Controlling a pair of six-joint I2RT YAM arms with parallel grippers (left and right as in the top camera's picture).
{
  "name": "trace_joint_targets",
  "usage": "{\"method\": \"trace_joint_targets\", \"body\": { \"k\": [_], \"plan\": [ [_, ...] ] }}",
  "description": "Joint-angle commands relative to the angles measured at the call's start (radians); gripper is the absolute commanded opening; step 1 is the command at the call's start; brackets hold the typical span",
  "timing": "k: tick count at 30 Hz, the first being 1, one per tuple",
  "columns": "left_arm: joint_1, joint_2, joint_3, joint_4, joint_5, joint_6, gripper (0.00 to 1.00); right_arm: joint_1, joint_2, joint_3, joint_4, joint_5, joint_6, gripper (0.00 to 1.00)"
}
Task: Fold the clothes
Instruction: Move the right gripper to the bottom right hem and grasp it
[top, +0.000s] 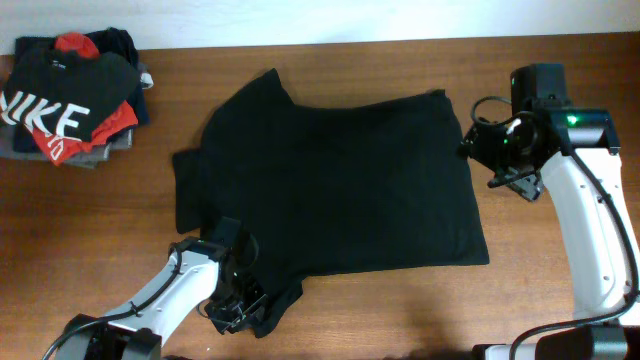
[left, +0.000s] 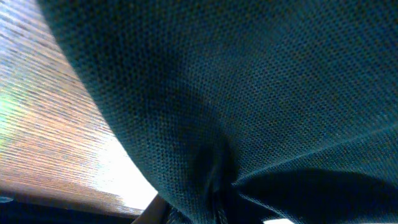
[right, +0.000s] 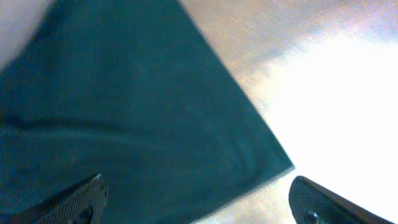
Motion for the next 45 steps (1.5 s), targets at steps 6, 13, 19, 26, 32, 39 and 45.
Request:
{"method": "trace_joint_targets", "body": {
  "k": [6, 13, 19, 26, 32, 39, 45],
  "plan": [
    [-0.005, 0.02, -0.013, -0.007, -0.032, 0.01, 0.17, -0.004, 0.005, -0.171, -0.028, 0.09, 0.185, 0.98],
    [-0.005, 0.02, -0.013, -0.001, -0.04, 0.01, 0.12, -0.004, 0.005, -0.413, 0.048, 0.012, 0.422, 0.98],
    [-0.005, 0.02, -0.013, -0.001, -0.048, 0.01, 0.12, -0.004, 0.005, -0.461, 0.111, 0.0, 0.479, 1.0],
    [-0.005, 0.02, -0.013, -0.001, -0.061, 0.013, 0.11, -0.033, 0.005, -0.528, 0.192, -0.001, 0.478, 0.99],
    [-0.005, 0.02, -0.013, -0.001, -0.066, 0.025, 0.1, -0.198, 0.005, -0.611, 0.317, -0.059, 0.33, 0.99],
    [-0.005, 0.02, -0.013, 0.019, -0.054, 0.024, 0.08, -0.262, 0.005, -0.679, 0.339, -0.092, 0.274, 0.99],
    [-0.005, 0.02, -0.013, 0.021, -0.051, 0.024, 0.07, -0.218, 0.005, -0.732, 0.384, -0.114, 0.275, 0.95]
  ]
}}
